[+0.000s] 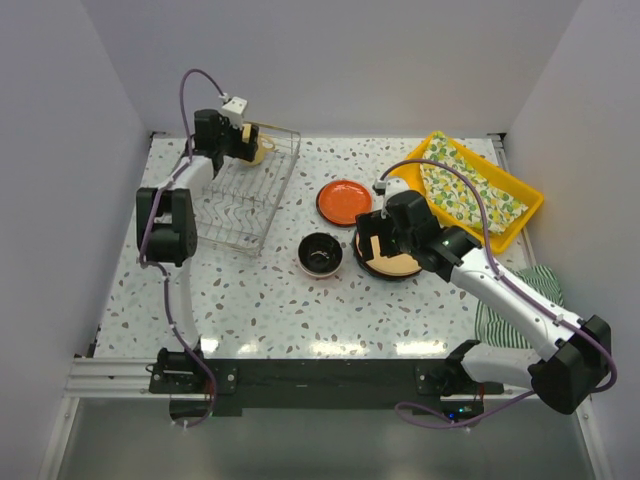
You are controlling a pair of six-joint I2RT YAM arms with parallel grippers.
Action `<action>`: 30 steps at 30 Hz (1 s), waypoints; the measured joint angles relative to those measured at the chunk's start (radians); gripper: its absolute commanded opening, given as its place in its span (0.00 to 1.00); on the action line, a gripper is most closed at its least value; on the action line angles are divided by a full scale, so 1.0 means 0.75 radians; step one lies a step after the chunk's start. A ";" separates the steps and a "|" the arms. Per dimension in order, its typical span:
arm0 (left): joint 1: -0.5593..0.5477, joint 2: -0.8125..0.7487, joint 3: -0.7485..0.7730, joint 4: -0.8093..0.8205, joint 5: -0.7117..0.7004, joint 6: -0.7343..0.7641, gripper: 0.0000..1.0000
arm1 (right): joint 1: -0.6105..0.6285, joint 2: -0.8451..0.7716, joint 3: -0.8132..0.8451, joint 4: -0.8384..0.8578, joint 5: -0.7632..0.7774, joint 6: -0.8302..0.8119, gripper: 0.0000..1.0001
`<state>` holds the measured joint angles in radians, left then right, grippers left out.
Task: Unload the mixed dishes from the dish rack
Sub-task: Pick up the cup from the dish rack.
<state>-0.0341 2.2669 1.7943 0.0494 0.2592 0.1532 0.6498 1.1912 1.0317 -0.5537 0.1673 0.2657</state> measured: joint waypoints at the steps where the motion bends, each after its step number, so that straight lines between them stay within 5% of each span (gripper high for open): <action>1: 0.001 0.009 0.000 0.008 0.004 -0.012 1.00 | 0.000 0.000 0.000 0.000 0.000 0.000 0.96; 16: 0.002 0.096 0.001 0.226 0.038 -0.208 0.94 | 0.000 0.045 0.001 0.002 -0.001 0.003 0.96; 30: 0.012 0.116 -0.055 0.372 0.069 -0.302 0.46 | 0.000 0.062 0.002 0.001 -0.002 0.003 0.96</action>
<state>-0.0254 2.3543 1.7531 0.3283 0.3107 -0.0734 0.6498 1.2373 1.0328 -0.5529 0.1661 0.2676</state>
